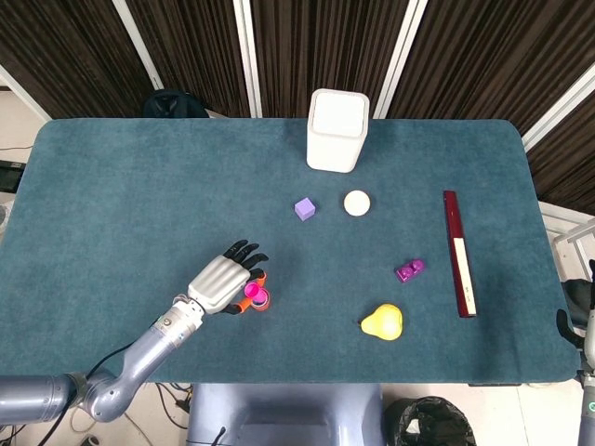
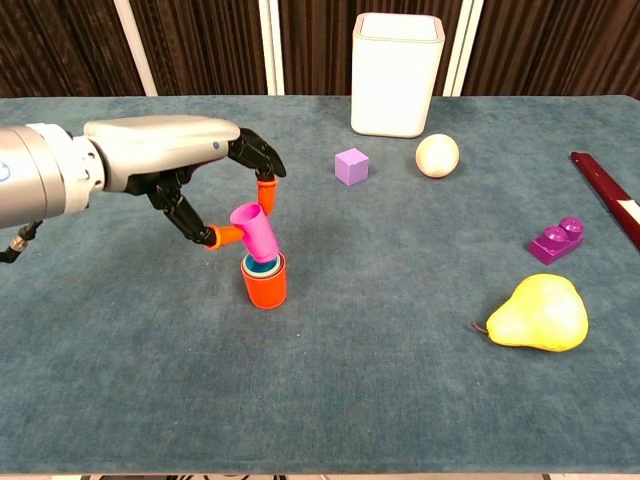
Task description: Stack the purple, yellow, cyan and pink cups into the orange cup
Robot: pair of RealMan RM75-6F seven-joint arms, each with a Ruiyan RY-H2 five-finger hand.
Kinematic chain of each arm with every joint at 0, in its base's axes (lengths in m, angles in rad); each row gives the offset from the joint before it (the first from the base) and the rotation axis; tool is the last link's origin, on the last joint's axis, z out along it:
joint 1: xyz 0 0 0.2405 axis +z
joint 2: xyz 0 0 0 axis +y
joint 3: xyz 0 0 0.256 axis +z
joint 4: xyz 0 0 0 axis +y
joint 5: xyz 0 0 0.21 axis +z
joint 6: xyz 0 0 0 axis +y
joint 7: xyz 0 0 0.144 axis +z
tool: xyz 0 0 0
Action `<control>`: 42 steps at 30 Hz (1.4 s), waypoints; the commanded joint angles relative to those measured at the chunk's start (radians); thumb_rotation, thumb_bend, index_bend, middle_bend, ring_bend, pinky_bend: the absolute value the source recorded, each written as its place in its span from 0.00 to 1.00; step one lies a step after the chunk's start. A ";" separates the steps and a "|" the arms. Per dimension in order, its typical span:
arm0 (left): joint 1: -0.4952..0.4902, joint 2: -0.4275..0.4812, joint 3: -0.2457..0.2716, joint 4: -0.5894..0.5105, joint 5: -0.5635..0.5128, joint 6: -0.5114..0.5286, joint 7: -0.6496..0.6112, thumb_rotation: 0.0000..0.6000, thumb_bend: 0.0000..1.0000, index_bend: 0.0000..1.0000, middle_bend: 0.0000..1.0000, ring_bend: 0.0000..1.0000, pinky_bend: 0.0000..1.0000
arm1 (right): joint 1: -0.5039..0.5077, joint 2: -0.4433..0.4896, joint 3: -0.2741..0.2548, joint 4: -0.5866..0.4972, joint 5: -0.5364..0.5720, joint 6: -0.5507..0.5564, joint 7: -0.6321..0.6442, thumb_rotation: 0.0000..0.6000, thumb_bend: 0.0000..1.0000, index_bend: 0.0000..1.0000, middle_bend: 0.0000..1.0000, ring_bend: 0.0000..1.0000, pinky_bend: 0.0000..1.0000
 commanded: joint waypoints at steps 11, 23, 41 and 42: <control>-0.008 -0.021 0.016 0.028 -0.003 0.004 0.026 1.00 0.36 0.41 0.15 0.00 0.00 | -0.001 0.001 0.001 -0.002 0.002 0.001 0.001 1.00 0.42 0.04 0.00 0.04 0.02; -0.031 -0.017 0.036 0.012 -0.058 0.009 0.133 1.00 0.27 0.10 0.09 0.00 0.00 | -0.002 0.005 0.001 -0.009 0.011 -0.003 -0.012 1.00 0.42 0.04 0.00 0.04 0.02; 0.332 0.277 0.169 -0.187 0.343 0.640 0.083 1.00 0.26 0.10 0.07 0.00 0.00 | 0.009 0.033 -0.042 -0.014 -0.086 -0.036 0.060 1.00 0.42 0.04 0.00 0.04 0.02; 0.366 0.293 0.183 -0.171 0.363 0.676 0.044 1.00 0.26 0.10 0.07 0.00 0.00 | 0.009 0.035 -0.047 -0.012 -0.108 -0.030 0.072 1.00 0.42 0.04 0.00 0.04 0.02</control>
